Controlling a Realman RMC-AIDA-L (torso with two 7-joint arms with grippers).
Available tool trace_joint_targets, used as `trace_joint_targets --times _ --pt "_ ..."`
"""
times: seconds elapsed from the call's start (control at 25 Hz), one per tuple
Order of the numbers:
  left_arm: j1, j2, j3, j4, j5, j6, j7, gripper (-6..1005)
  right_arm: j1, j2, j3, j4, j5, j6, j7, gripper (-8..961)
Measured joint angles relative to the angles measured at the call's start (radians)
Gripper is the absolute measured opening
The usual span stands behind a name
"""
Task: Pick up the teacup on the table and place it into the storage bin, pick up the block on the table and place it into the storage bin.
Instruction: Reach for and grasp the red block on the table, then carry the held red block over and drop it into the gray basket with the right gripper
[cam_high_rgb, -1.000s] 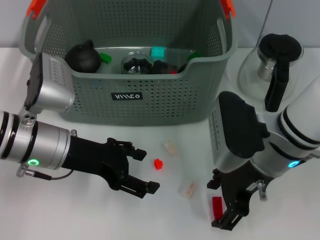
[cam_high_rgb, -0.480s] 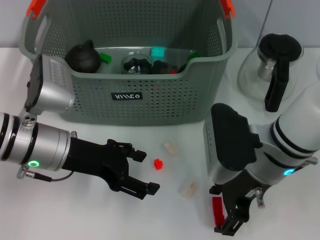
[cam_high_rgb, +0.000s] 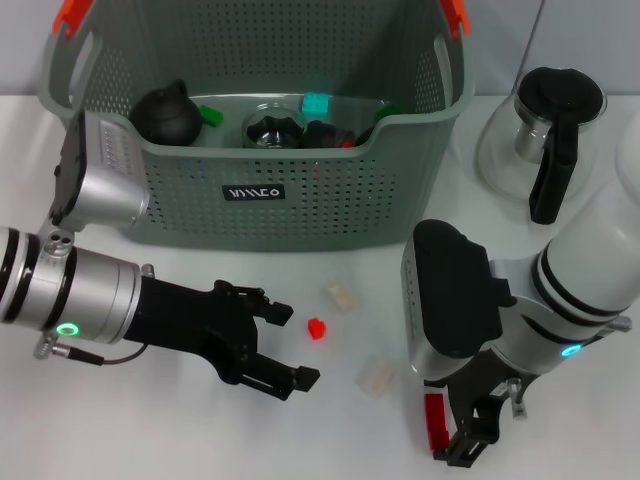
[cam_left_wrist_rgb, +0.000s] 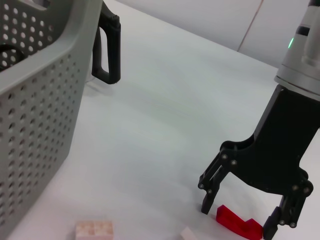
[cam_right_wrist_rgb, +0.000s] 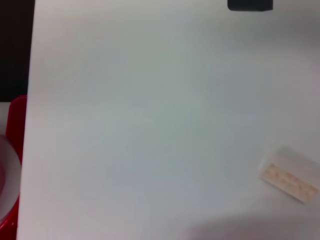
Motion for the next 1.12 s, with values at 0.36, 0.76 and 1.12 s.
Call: trace_joint_targets --times 0.36,0.76,1.12 --pt "0.000 0.001 0.000 -0.003 0.000 0.000 0.002 949 0.003 0.000 -0.030 -0.007 -0.001 0.005 0.014 704" --pt "0.000 0.009 -0.019 0.002 0.000 0.012 -0.001 949 -0.058 -0.002 0.217 -0.424 -0.056 -0.238 0.037 703" --pt "-0.006 0.002 -0.025 -0.004 0.000 0.007 0.008 949 0.206 -0.001 0.669 -0.509 0.116 -0.175 0.156 704"
